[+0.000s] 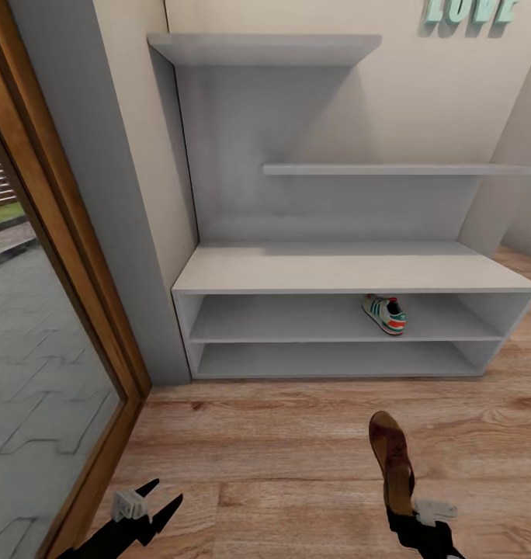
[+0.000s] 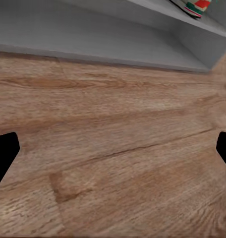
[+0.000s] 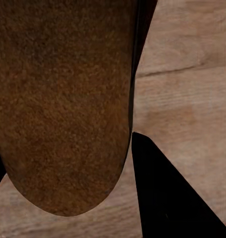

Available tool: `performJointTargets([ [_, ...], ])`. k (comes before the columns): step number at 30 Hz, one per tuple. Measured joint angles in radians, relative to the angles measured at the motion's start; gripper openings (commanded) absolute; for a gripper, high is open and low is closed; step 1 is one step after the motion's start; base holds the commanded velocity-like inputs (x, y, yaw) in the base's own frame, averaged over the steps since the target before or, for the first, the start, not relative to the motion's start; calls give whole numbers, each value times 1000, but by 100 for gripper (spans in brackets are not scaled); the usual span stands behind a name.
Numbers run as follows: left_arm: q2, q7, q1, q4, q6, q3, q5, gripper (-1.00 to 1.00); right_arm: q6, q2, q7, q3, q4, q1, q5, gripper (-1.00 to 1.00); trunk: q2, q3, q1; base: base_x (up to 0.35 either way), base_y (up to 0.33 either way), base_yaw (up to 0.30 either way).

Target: Pick up the two gym shoes and the two sandals from the corridor floor and place them onto the hallstand (shoe rack) in the corridor, making sure they are on the rack and not on the floor. Arrange them so the two gym shoes are next to each other and the two sandals are next to each other.

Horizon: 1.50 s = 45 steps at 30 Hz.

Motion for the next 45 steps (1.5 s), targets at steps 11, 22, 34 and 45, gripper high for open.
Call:
performJointTargets([
  [11, 1, -7, -5, -1, 1, 0, -111, 100, 326, 158, -170, 99, -15, -250, 8, -100, 0, 0, 0, 0, 0, 0],
  [22, 1, -10, -7, 6, 1, 0, -138, 100, 467, 233, -286, 227, -27, -448, 12, -100, 0, 0, 0, 0, 0, 0],
  [34, -1, -6, -4, 4, 1, 2, -137, 100, 473, 230, -287, 226, -30, -458, 12, -100, 0, 0, 0, 4, 0, 0],
  [45, -3, -5, -3, 6, 2, 0, -137, 100, 469, 227, -327, 224, -30, -458, 14, -100, 0, 0, 0, 181, -76, 0],
])
